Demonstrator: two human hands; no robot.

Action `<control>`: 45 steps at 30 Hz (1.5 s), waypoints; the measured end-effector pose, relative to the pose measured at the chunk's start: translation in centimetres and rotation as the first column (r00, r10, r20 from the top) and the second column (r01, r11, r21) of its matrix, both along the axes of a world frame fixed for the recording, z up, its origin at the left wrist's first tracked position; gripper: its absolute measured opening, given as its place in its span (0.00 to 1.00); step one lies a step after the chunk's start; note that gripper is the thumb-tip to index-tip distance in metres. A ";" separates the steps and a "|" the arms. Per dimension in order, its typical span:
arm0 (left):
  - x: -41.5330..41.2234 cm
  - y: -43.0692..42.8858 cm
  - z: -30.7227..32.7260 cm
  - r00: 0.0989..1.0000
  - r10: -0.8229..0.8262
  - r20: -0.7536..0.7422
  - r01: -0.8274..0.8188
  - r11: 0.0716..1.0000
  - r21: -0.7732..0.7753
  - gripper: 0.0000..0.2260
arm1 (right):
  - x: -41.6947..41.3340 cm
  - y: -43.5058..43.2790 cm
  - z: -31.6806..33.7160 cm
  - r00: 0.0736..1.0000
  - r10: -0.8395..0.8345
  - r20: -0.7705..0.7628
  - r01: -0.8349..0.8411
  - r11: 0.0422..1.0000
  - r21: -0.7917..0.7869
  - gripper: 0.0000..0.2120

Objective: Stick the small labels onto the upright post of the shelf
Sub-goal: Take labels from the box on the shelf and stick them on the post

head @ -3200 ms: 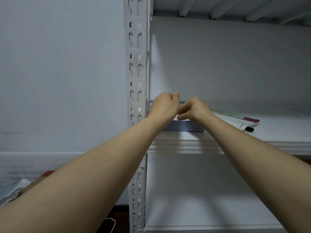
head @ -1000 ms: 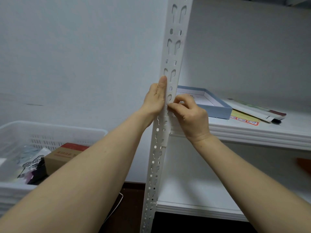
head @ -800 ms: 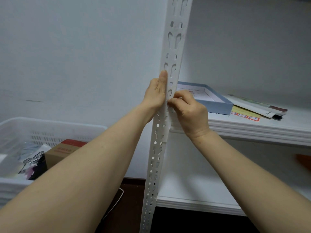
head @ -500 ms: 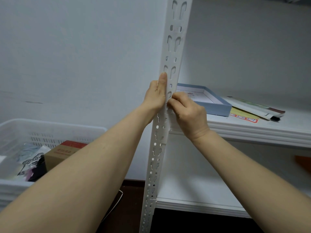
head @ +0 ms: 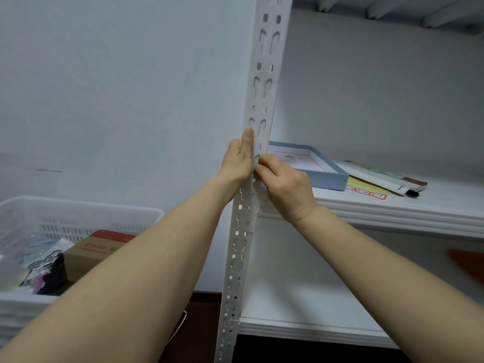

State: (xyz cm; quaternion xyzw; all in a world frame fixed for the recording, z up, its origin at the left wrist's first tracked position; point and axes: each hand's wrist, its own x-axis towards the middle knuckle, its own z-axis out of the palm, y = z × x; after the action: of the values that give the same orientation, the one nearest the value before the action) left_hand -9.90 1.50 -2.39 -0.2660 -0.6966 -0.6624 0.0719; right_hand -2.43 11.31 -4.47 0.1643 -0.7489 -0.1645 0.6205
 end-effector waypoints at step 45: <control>1.0 -1.3 0.4 0.972 -0.235 -0.024 0.236 0.971 0.038 0.29 | -0.6 1.1 -0.1 0.992 -0.092 -0.084 0.098 0.993 0.067 0.05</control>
State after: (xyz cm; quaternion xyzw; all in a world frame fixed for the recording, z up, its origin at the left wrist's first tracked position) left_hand -8.86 0.17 -2.00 -0.3517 -0.6458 -0.6776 0.0051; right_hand -3.07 12.41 -4.61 0.1435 -0.7239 -0.2270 0.6355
